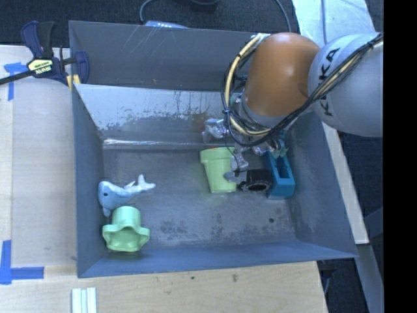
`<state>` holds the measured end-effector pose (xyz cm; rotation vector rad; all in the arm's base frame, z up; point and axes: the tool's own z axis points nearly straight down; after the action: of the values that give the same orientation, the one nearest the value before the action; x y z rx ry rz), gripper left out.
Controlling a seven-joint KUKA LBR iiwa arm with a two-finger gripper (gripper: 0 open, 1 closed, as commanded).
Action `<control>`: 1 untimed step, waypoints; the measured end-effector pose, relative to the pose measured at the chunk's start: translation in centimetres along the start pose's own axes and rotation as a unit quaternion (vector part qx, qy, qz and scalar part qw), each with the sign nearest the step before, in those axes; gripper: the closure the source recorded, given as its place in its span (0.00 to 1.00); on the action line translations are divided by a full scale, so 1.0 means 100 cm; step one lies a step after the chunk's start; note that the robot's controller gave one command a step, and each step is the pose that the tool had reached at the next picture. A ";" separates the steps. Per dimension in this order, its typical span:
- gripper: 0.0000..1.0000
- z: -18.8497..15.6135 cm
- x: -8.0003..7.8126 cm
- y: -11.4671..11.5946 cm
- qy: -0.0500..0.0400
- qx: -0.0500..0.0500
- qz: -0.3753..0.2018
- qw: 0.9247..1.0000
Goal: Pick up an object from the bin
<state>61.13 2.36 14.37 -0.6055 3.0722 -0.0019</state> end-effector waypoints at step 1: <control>0.00 0.024 0.002 -0.013 0.001 -0.001 -0.081 0.997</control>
Offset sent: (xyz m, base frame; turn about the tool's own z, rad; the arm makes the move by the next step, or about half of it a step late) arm 0.0059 -0.0195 -0.0460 -0.2458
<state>61.48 1.05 11.99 -0.8524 3.0164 -0.0024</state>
